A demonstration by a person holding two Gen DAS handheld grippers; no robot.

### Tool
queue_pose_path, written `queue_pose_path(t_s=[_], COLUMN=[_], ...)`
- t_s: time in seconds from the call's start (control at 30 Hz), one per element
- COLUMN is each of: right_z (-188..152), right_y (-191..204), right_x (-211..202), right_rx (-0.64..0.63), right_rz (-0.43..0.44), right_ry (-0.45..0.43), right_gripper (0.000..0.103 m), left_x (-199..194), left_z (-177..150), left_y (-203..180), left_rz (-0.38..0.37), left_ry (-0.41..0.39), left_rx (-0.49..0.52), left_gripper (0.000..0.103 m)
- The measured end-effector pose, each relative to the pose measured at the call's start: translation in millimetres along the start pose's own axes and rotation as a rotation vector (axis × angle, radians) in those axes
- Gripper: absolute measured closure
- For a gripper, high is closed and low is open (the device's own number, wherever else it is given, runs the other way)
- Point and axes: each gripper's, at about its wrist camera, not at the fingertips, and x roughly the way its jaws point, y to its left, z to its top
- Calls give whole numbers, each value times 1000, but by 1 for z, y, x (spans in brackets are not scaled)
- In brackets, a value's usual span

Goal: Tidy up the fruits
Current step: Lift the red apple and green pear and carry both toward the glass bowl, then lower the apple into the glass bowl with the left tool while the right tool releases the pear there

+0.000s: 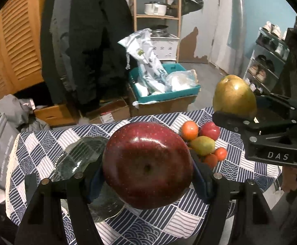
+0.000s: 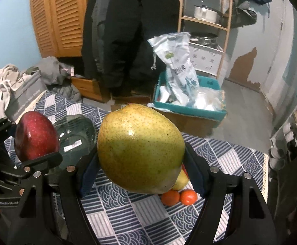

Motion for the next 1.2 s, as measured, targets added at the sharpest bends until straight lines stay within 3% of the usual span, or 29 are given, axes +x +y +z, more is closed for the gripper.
queue_pose_path(t_s=[0.73,1.2], right_z=[27,30], right_y=[77,124], right_x=[51,120], right_rx=[-82,-94], right_rz=[104,185], right_ry=[51,170], right_gripper=[28,28], left_x=[4,43], left_z=[-21,-56], left_y=[84,146], left_rz=[121,194], left_ry=[35,161], left_rx=[-135,-258], left_gripper=[29,29])
